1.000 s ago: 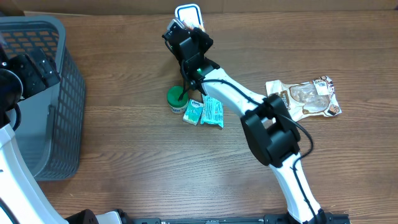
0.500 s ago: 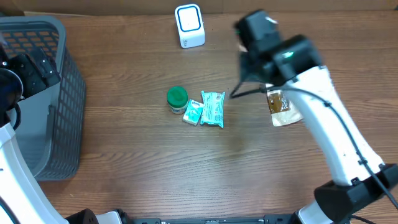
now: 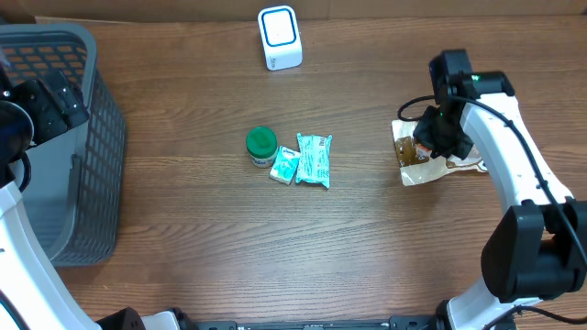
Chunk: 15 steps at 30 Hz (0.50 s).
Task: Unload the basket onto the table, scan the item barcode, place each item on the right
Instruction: 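Carry the orange pack right and drop it near the snack bag, then reach left and grasp the green wipes pack with right gripper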
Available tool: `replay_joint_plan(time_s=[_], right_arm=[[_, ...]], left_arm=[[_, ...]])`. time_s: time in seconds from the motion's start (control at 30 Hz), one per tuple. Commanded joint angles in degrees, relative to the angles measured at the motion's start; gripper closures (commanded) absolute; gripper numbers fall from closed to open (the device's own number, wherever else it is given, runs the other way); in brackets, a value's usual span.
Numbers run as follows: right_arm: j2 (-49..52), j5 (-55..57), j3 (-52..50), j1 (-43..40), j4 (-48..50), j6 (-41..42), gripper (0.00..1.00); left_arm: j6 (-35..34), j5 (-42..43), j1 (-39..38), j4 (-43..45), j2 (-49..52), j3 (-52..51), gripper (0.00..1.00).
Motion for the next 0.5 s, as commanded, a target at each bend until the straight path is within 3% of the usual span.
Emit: replay_joint_plan(time_s=[0.0,0.07,0.2,0.3,0.37,0.47], right_arm=[[-0.42,-3.06,-2.29,-0.13,1.75,-2.97,0.31],[-0.46,-3.65,-1.97,-0.13,1.92,-3.34,0.23],[-0.48,-15.30,0.20,0.42,2.36,-9.62,0.22],[-0.46,-29.05,0.33,2.21,4.90,-14.78,0.31],[-0.46,-32.54,0.20,4.11,6.05,-15.69,0.37],[-0.46,-33.00,-0.44,8.26,8.28,-15.65,0.58]], left_arm=[[0.90,-0.35,0.24,0.22,0.17,0.39,0.00],[0.90,-0.35,0.24,0.22,0.17,0.39,0.00],[0.90,-0.35,0.24,0.20,0.17,0.39,0.00],[0.90,-0.35,0.24,0.22,0.17,0.39,0.00],[0.90,-0.35,0.24,0.22,0.17,0.39,0.00],[0.90,-0.35,0.24,0.20,0.17,0.39,0.00]])
